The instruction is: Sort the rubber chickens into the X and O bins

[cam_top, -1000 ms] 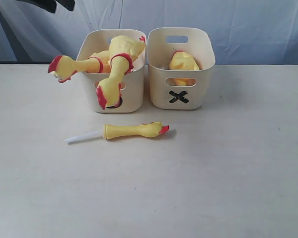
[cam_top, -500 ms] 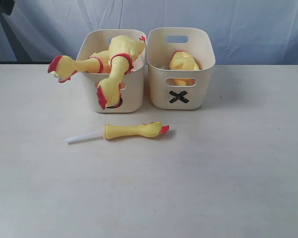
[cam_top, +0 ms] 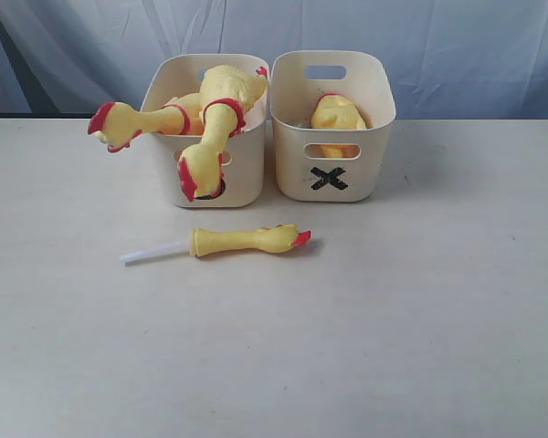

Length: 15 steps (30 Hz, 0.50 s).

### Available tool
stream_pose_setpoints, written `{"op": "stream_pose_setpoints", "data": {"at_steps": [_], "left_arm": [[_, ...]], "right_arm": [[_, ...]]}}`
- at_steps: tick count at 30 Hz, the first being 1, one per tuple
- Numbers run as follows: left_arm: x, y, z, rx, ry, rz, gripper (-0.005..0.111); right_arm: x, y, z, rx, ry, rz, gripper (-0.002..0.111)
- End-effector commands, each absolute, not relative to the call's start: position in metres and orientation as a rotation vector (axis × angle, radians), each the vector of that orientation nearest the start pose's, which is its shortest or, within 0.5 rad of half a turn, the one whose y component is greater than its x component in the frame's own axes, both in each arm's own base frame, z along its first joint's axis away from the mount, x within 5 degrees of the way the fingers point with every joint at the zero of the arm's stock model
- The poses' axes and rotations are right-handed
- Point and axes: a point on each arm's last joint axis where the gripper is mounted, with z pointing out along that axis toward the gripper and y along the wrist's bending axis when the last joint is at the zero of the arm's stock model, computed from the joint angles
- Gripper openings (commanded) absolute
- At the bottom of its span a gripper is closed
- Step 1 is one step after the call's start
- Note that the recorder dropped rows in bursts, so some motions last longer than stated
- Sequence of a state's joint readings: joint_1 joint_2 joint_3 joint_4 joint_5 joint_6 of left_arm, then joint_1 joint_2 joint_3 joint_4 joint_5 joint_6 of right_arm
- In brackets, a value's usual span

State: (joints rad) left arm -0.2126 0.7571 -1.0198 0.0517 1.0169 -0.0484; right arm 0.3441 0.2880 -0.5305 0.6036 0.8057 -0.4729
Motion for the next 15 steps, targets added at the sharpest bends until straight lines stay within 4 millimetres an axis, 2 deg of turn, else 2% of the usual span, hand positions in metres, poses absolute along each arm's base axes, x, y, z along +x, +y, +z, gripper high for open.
{"op": "stream_pose_setpoints", "data": {"at_steps": [1, 2, 7, 11, 15], "left_arm": [[0.086, -0.014, 0.382, 0.192, 2.161, -0.075, 0.005], [0.077, -0.012, 0.377, 0.196, 2.149, -0.073, 0.001], [0.052, -0.007, 0.355, 0.205, 2.107, -0.075, 0.000], [0.038, -0.006, 0.337, 0.207, 2.109, -0.101, 0.000], [0.028, -0.009, 0.319, 0.204, 2.107, -0.181, 0.000]], "right_arm": [[0.034, 0.050, 0.313, -0.602, 1.828, 0.611, -0.001], [0.034, 0.050, 0.315, -0.585, 1.813, 0.626, -0.001], [0.040, 0.048, 0.326, -0.481, 1.711, 0.630, -0.001], [0.048, 0.046, 0.332, -0.418, 1.656, 0.591, -0.001], [0.064, 0.049, 0.330, -0.402, 1.694, 0.570, -0.001]]}}
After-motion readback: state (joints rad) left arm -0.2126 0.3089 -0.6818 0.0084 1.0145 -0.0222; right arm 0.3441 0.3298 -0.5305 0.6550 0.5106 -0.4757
